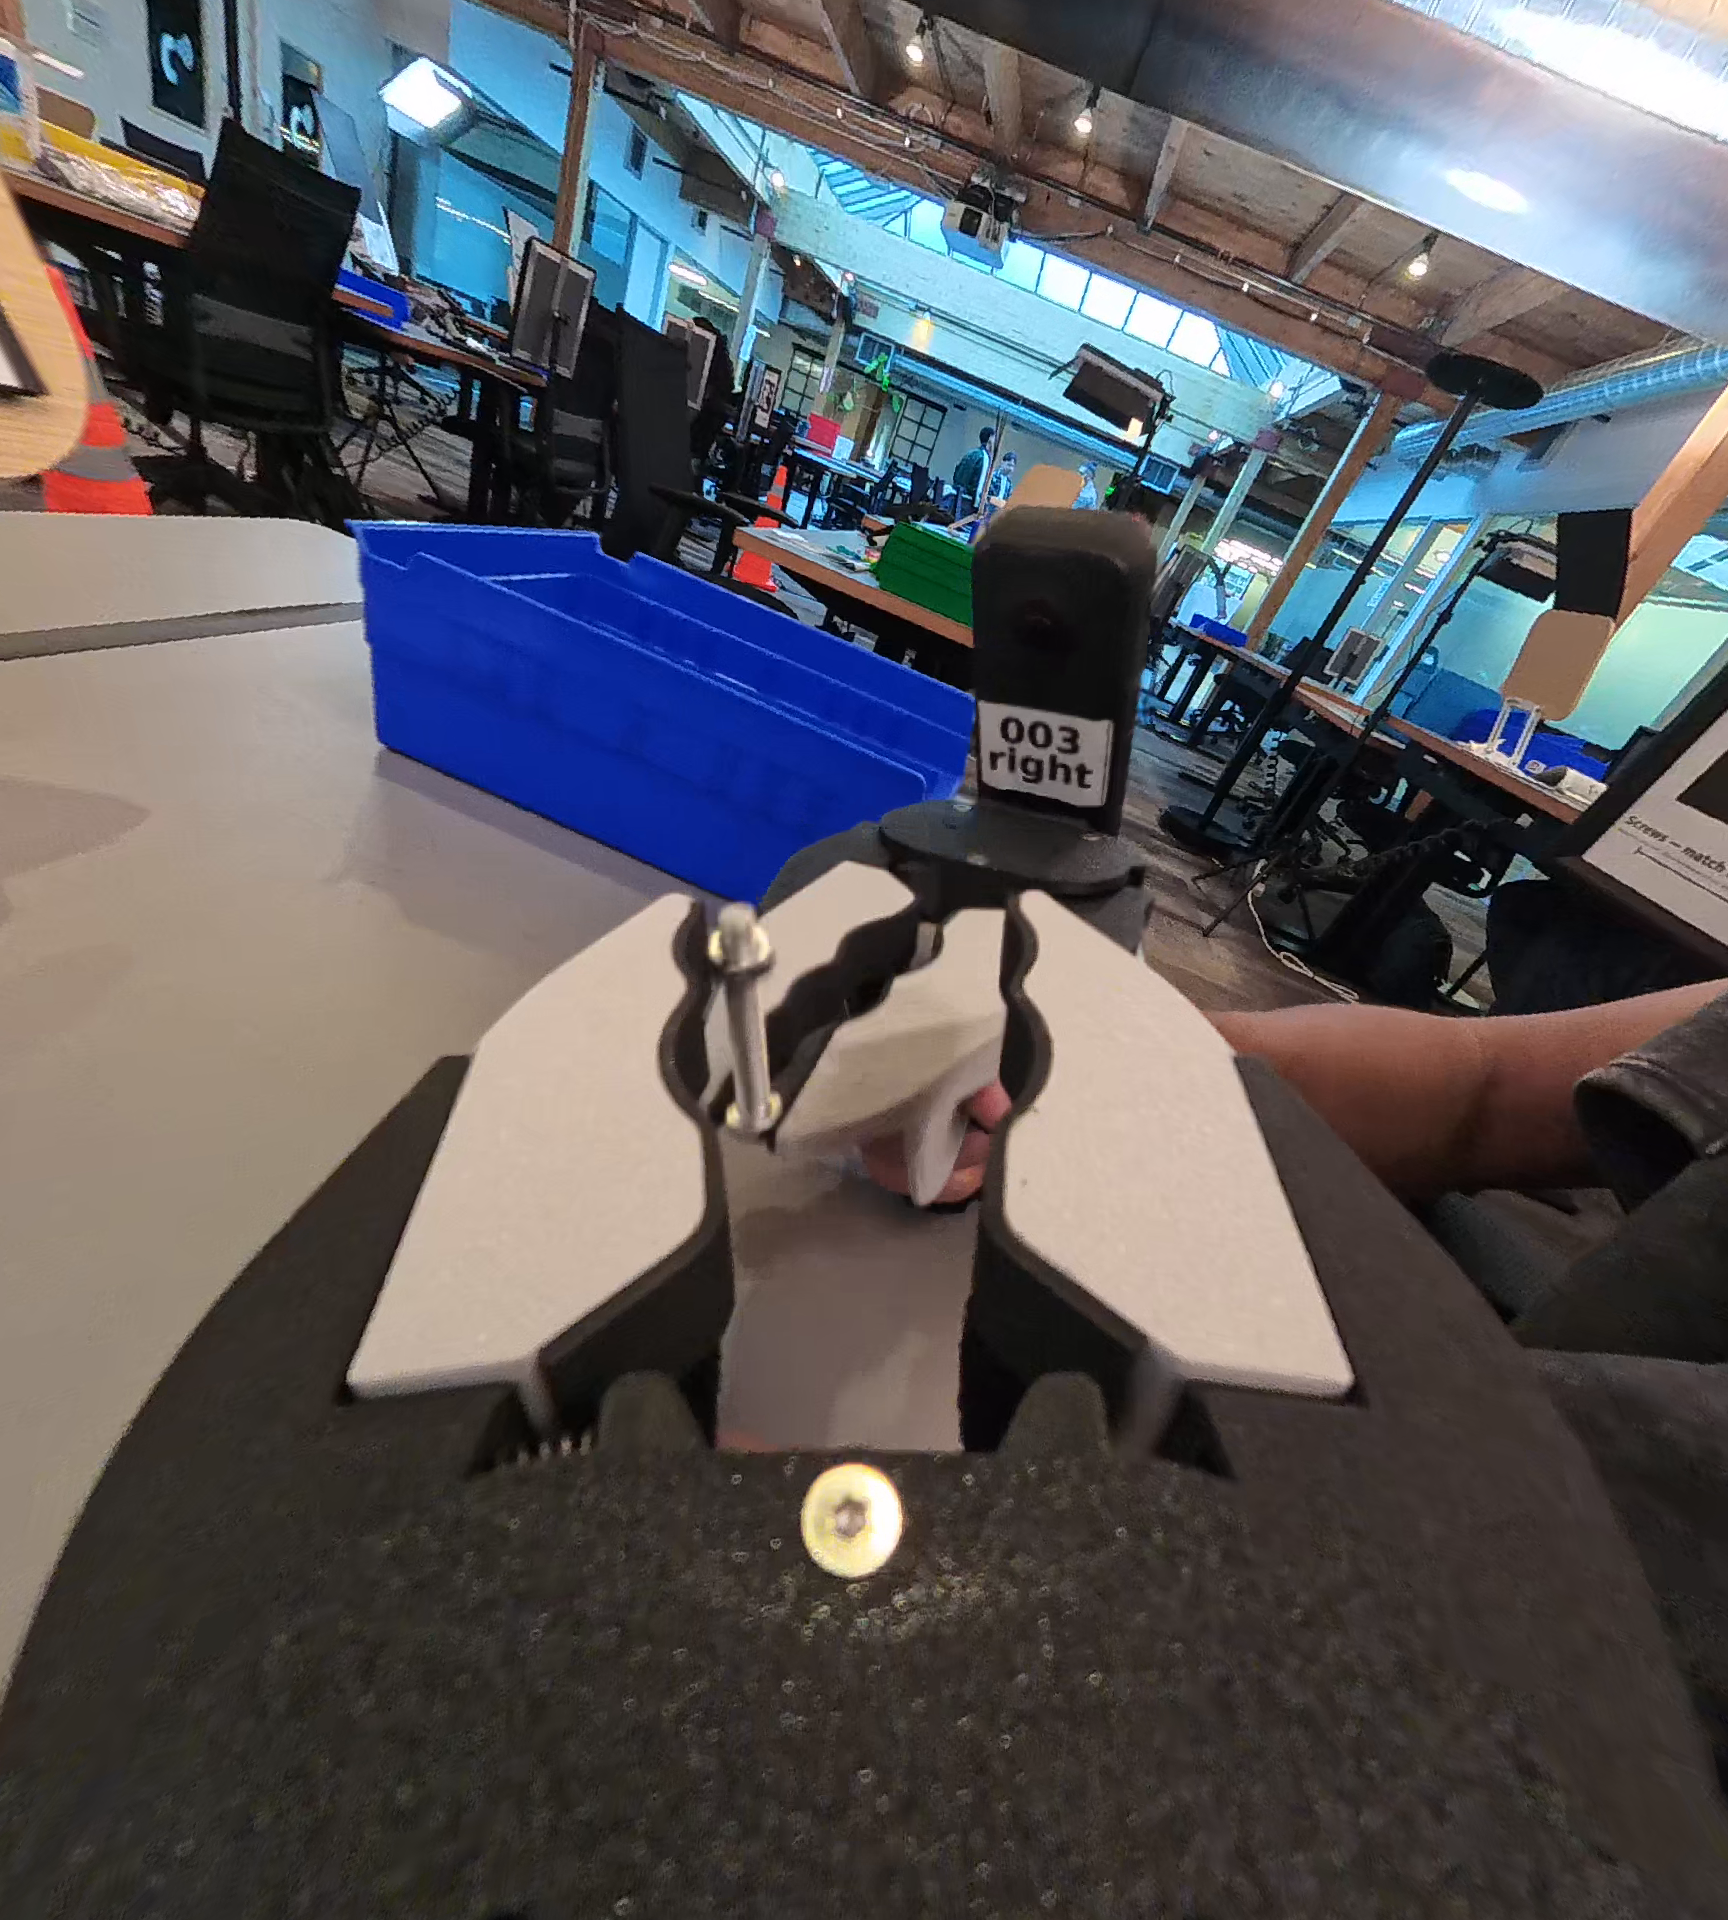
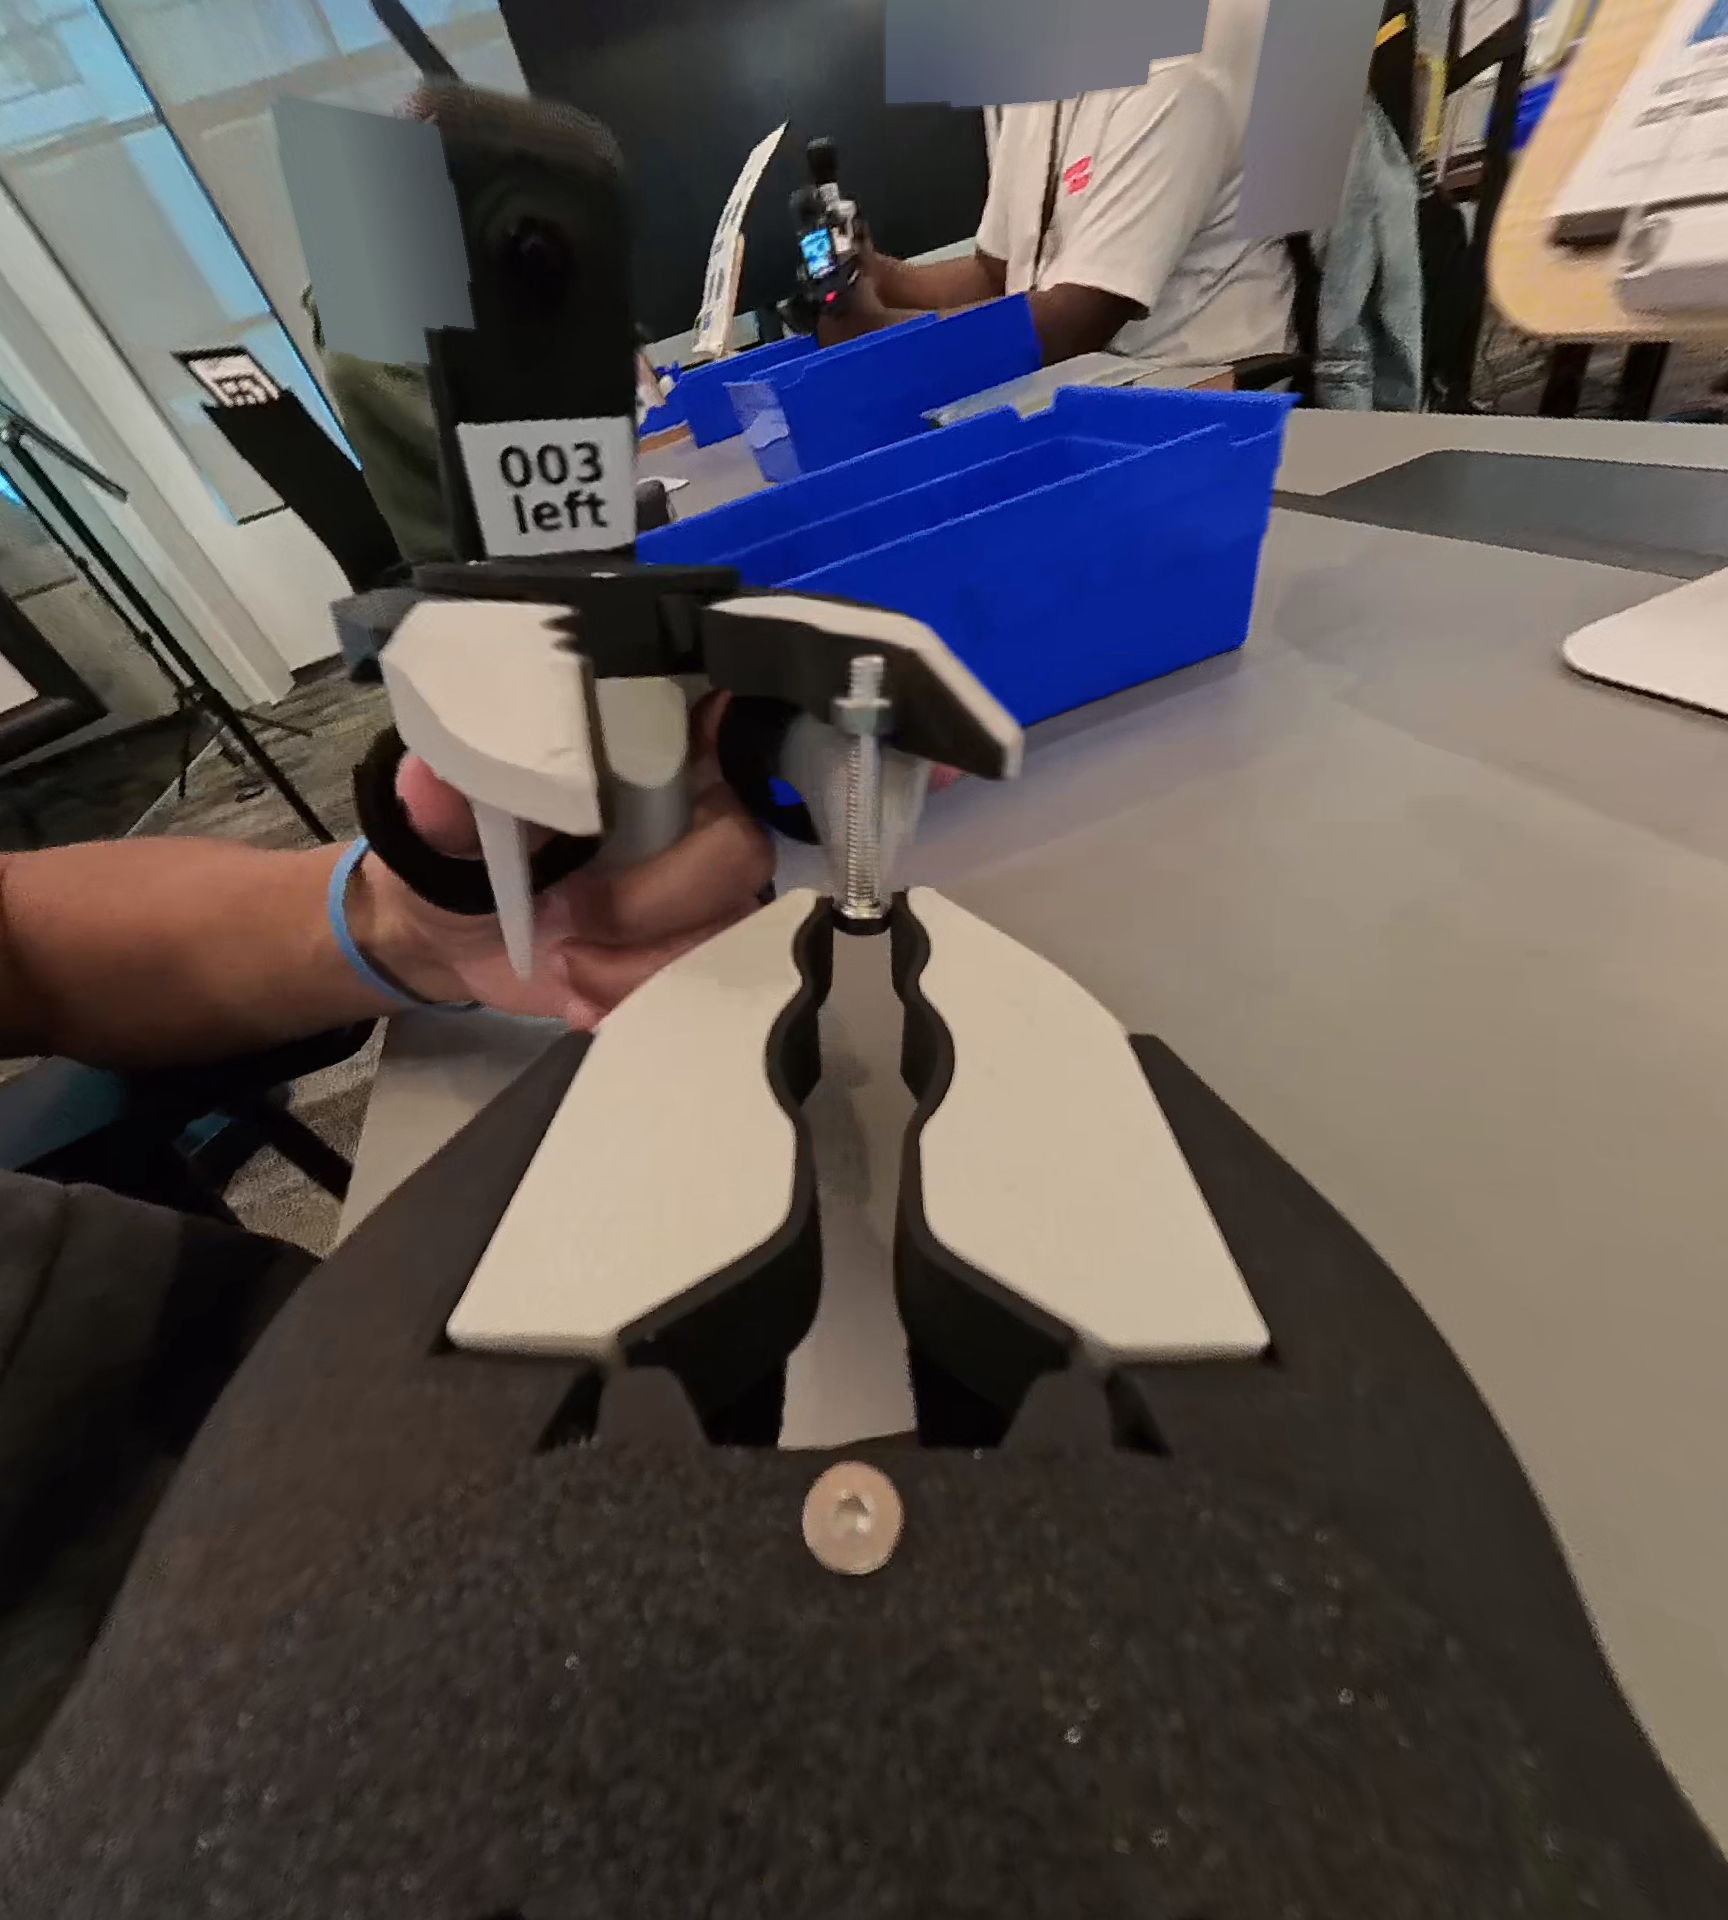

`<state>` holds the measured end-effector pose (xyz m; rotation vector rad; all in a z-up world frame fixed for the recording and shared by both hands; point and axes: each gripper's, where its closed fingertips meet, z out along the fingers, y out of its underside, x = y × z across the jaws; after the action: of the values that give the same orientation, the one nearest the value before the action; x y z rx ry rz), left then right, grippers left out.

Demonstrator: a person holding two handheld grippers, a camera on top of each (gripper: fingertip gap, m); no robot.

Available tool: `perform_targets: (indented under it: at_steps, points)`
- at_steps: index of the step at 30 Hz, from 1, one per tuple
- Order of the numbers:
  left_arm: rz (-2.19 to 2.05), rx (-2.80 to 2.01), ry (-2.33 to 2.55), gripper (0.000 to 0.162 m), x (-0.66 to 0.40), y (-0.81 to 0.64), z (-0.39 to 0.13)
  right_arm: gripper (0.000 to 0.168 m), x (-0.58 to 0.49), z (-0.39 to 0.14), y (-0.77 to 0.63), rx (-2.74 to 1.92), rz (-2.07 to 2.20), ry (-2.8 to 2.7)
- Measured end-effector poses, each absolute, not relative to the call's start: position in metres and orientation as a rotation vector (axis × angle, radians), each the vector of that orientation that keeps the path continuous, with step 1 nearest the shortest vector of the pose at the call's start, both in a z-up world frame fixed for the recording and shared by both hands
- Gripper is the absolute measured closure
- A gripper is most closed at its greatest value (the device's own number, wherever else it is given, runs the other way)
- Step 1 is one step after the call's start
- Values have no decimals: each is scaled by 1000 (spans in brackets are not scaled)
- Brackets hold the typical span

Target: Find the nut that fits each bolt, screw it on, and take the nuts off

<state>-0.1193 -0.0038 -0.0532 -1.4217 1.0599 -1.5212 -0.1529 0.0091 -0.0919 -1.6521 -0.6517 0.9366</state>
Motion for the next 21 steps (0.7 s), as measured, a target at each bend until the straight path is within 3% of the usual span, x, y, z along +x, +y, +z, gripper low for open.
perform_targets:
  at_steps: [9, 14, 21]
  points:
    - [-1205, -1553, 964, 108, -154, 48, -78, 158, -124, -88, 15, -1634, 874, -581]
    - [-918, -1588, 850, 117, -175, 75, -88, 158, -112, -90, 21, -1645, 842, -526]
    - [-892, -1577, 871, 116, -174, 76, -95, 158, -107, -85, 15, -1648, 806, -517]
